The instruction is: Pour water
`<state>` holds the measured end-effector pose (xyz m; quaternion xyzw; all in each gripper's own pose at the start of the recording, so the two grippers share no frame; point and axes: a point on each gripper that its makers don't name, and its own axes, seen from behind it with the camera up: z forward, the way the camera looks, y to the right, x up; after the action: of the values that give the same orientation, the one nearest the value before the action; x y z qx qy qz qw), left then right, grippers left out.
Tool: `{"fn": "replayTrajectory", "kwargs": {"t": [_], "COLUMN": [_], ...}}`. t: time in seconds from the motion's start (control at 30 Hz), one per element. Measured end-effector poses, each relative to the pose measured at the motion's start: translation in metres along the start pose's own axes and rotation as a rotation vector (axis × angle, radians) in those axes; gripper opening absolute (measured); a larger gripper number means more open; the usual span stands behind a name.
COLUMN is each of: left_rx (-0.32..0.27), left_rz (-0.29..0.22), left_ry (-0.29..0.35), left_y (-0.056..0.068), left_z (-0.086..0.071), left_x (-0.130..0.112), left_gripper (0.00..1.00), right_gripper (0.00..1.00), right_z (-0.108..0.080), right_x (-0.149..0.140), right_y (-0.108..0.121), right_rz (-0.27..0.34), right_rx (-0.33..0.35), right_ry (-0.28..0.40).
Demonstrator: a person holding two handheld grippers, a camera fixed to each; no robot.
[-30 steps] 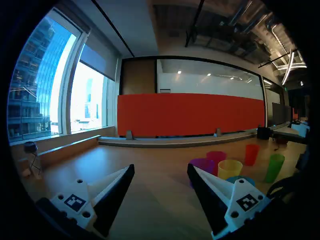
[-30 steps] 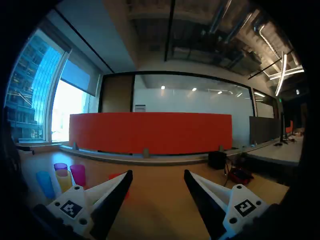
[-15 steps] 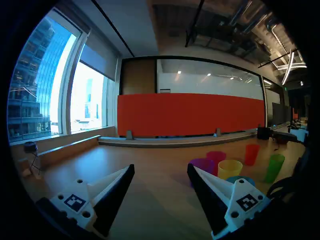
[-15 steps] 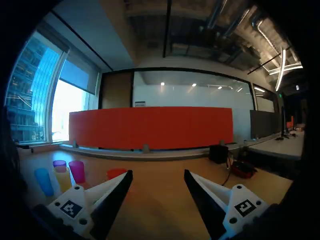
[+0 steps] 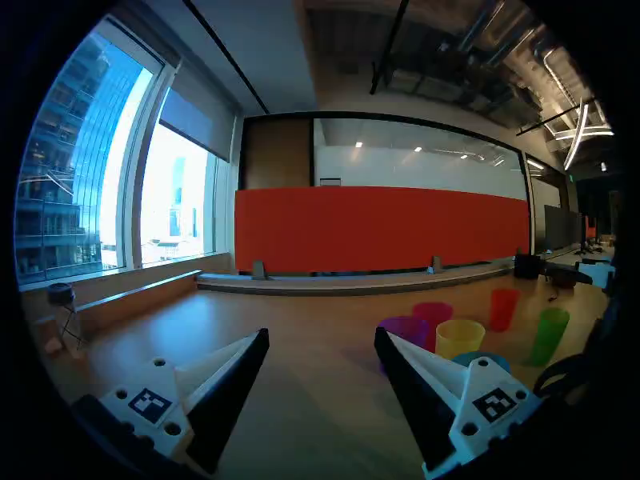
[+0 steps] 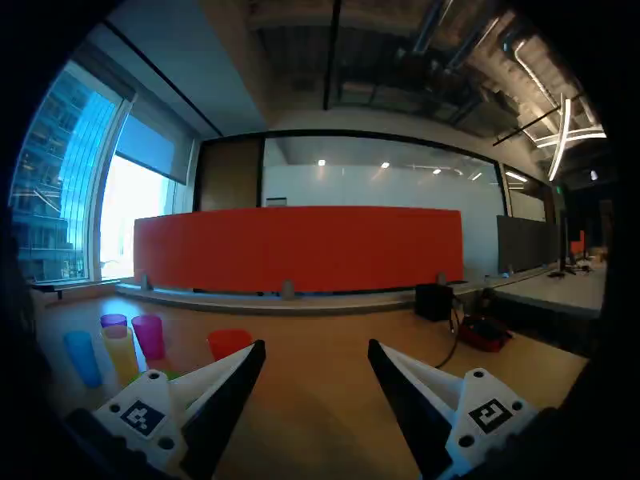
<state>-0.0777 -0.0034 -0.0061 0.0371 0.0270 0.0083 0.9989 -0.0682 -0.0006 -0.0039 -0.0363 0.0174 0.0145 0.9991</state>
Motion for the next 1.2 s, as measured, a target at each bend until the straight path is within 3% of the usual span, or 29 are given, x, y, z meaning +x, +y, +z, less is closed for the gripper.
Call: {"fn": "replayTrajectory", "kwargs": {"t": [1.2], "left_rx": [0.0], "left_rz": [0.0], "left_ry": [0.0], "left_y": [-0.0001], "left_z": [0.0003], "left_x": [-0.0005], "left_gripper": [0.98], "right_gripper": [0.99], "right_z": [-0.0005], "right_x": [-0.008], "right_y": [-0.0044], "right_rz": [-0.013], "right_rx": [0.01], "right_ry": [-0.029]}}
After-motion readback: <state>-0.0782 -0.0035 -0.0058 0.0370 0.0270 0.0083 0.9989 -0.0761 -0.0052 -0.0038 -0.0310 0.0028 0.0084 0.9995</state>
